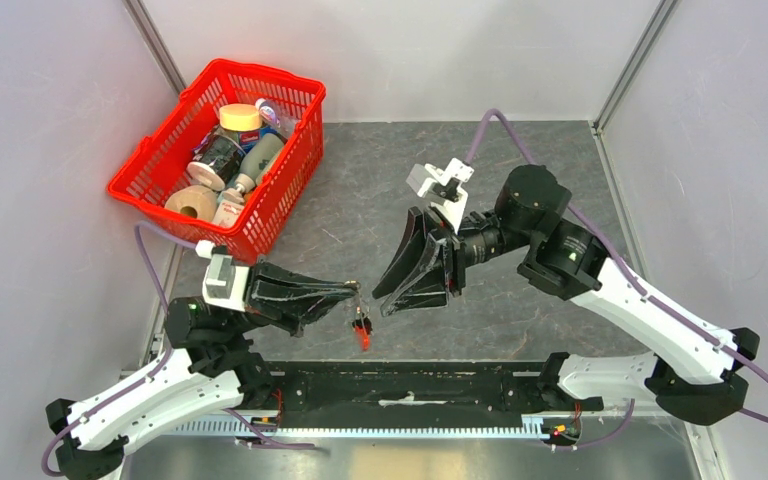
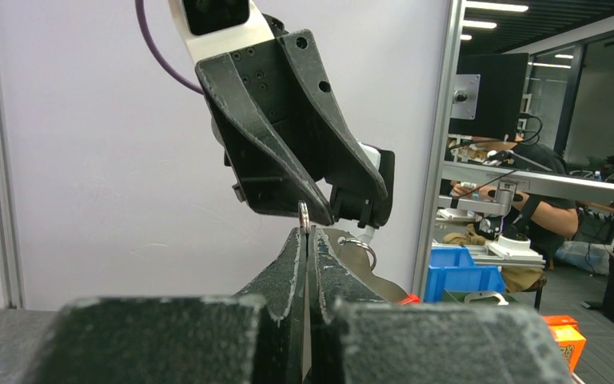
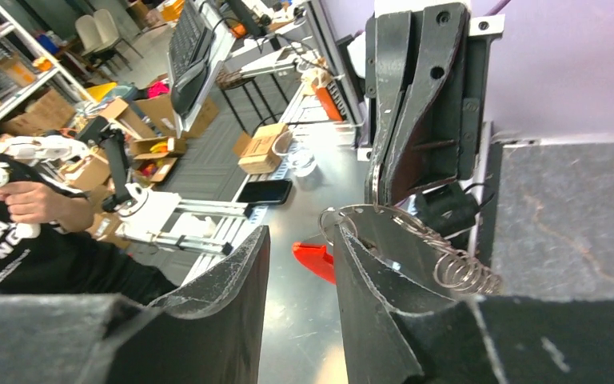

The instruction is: Put the keys on the keyring

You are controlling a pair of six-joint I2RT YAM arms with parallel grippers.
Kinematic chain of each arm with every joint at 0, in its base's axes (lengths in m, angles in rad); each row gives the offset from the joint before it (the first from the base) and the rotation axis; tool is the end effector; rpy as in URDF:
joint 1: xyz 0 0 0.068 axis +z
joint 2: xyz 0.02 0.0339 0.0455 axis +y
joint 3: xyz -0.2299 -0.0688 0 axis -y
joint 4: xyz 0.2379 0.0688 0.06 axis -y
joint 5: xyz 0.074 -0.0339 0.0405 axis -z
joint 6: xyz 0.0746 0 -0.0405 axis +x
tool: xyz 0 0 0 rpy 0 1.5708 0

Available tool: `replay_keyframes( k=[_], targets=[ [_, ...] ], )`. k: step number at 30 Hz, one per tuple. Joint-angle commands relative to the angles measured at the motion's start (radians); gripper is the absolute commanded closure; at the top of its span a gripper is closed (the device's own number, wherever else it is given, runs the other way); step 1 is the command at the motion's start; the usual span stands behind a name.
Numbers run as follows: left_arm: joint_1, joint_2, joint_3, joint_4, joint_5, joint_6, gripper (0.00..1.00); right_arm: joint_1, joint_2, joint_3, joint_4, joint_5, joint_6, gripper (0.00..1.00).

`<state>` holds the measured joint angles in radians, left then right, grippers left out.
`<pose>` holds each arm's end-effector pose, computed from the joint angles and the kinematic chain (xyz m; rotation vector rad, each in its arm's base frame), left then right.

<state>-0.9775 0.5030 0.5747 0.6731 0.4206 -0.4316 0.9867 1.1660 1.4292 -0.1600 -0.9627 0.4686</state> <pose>0.0620 -0.1464 0.3975 0.6645 0.7481 -1.4759 0.0921 0.2503 0.4567 -1.2953 1.2988 1.7899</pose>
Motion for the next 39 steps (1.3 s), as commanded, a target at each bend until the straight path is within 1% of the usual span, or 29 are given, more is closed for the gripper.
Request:
replay_keyframes(
  k=[1,19,27,39],
  targets=[
    [0.001,-0.006,-0.002,0.095,-0.006,-0.039,0.98,0.006,-0.008,0.065,-0.039,0.056,-0.084,0.58],
    [0.0,0.025,-0.019,0.152,-0.019,-0.066,0.98,0.031,0.023,0.091,-0.037,0.171,-0.125,0.58],
    [0.001,0.024,-0.015,0.149,-0.027,-0.065,0.98,0.044,0.033,0.099,-0.041,0.184,-0.143,0.59],
    [0.0,0.022,-0.016,0.156,-0.029,-0.071,0.98,0.076,0.057,0.123,-0.081,0.227,-0.19,0.73]
  ],
)
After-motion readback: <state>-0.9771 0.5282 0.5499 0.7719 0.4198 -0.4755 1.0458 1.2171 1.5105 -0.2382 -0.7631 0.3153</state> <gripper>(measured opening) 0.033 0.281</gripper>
